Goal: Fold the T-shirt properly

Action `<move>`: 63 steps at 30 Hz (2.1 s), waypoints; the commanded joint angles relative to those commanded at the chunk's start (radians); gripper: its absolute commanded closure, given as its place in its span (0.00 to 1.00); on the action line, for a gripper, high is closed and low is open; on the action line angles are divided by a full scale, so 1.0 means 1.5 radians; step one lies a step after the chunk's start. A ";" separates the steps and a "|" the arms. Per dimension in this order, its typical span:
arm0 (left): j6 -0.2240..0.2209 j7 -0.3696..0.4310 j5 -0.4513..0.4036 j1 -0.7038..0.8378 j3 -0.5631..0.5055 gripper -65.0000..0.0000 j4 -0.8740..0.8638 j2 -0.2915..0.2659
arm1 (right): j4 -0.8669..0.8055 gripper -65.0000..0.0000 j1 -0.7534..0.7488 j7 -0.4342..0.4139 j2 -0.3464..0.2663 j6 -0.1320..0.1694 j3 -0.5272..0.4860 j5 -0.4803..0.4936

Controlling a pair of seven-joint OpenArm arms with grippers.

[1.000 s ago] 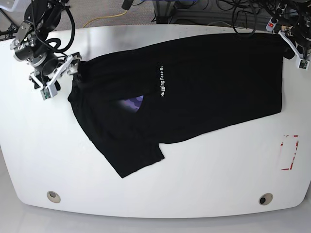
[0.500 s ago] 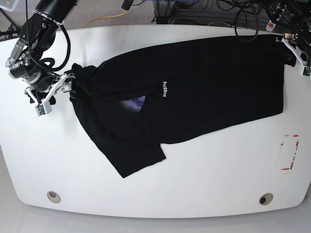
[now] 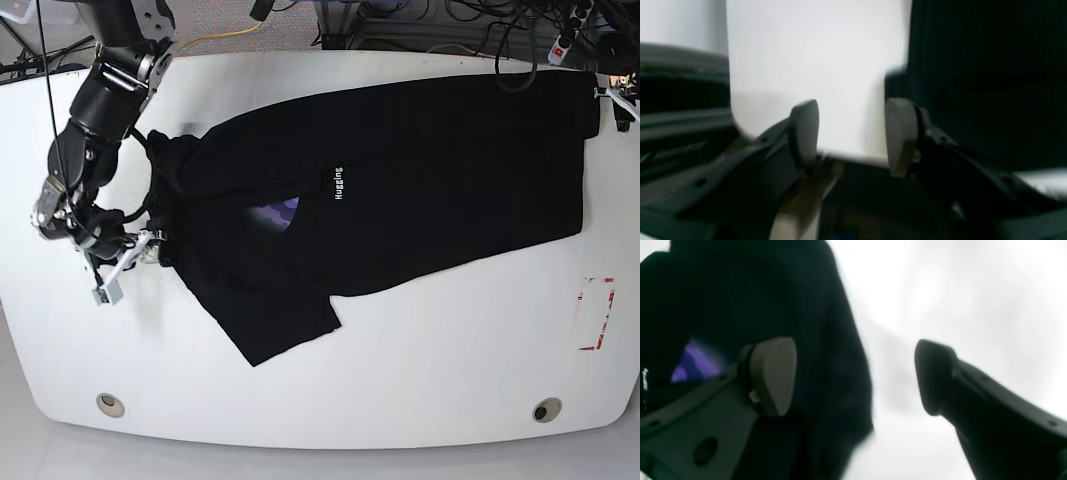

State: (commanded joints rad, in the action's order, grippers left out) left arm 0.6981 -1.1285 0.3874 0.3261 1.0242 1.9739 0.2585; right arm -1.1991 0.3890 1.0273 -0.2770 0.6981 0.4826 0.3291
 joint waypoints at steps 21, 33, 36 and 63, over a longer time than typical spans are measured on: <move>0.000 0.000 -0.002 -0.032 0.007 0.53 -0.003 -0.002 | 0.219 0.33 0.059 -0.161 0.038 0.000 -0.010 -0.096; -0.093 0.000 -0.002 -0.139 -0.041 0.30 -0.044 -0.002 | 0.219 1.00 0.061 -0.161 0.040 0.000 -0.010 -0.097; -0.116 0.002 -0.002 -0.182 -0.054 0.29 -0.118 -0.001 | 0.219 1.00 0.062 -0.161 0.040 0.000 -0.010 -0.097; -0.119 0.123 0.002 -0.359 -0.251 0.29 -0.584 0.053 | 0.218 1.00 0.062 -0.161 0.035 0.000 -0.010 -0.097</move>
State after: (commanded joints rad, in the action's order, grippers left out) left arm 0.5194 -0.9444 0.3905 -0.2125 0.6483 1.0978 0.3383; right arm -0.8723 0.4826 0.7864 -0.2248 0.6981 0.4672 0.1834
